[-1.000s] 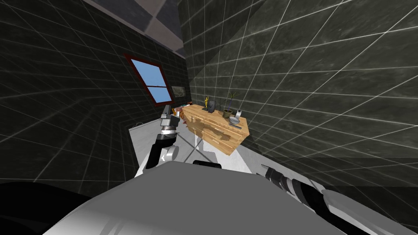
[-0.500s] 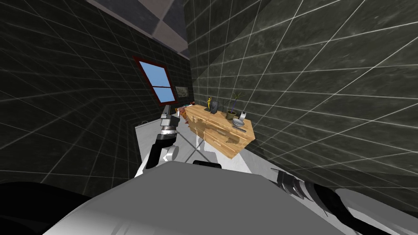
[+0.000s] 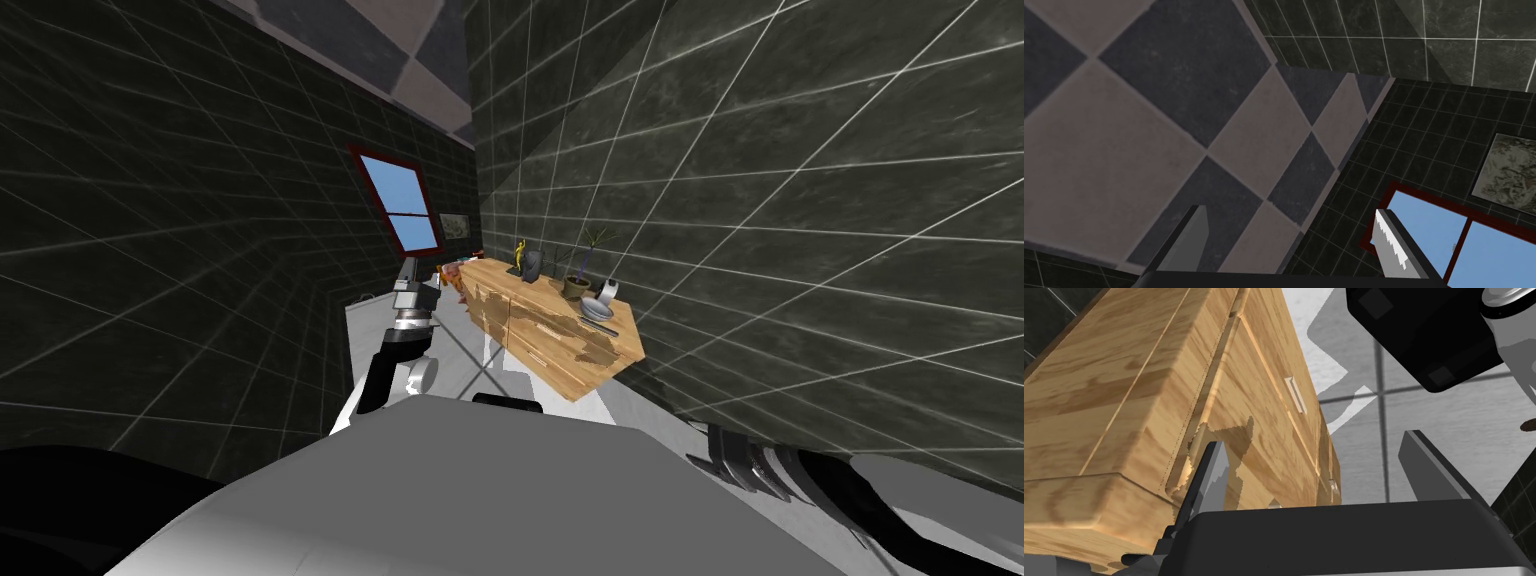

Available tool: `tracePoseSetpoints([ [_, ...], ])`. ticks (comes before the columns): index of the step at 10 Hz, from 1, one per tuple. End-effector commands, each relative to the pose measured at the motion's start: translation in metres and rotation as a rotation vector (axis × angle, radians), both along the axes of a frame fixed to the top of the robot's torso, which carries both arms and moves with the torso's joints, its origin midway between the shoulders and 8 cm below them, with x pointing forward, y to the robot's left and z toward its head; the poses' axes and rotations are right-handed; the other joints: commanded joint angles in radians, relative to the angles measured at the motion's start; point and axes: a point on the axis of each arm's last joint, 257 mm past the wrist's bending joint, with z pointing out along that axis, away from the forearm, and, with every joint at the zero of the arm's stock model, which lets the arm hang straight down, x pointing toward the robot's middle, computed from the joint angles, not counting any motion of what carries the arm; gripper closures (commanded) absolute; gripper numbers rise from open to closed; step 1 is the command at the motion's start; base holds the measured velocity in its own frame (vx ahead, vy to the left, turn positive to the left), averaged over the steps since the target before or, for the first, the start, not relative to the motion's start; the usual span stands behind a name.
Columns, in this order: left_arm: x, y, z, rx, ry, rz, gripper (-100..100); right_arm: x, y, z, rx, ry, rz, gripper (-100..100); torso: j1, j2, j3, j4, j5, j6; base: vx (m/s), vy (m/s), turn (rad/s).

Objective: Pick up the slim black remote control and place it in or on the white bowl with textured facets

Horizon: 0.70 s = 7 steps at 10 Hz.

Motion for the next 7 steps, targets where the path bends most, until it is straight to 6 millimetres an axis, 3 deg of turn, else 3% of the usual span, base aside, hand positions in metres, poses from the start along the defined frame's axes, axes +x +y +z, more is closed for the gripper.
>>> tracePoseSetpoints([
  [1,0.000,0.000,0.000,0.000,0.000,0.000,0,-0.004,-0.009,0.005,-0.023,0.021,0.010,-100,0.000,0.000,0.000,0.000,0.000,0.000,0.107,0.013,0.099],
  [3,0.000,0.000,0.000,0.000,0.000,0.000,0,-0.015,-0.038,0.020,-0.085,0.088,0.024,-100,0.001,0.001,0.000,0.000,0.000,0.000,0.158,0.013,0.194],
  [4,0.000,0.000,0.000,0.000,0.000,0.000,0,-0.014,-0.039,0.022,-0.090,0.089,0.028,-100,0.001,-0.005,-0.003,-0.001,0.000,0.000,0.160,0.010,0.091],
  [7,0.000,0.000,0.000,0.000,0.000,0.000,0,-0.027,-0.069,0.043,-0.147,0.175,0.031,-100,0.004,-0.005,-0.003,-0.001,0.001,0.000,0.200,0.032,0.197],
])
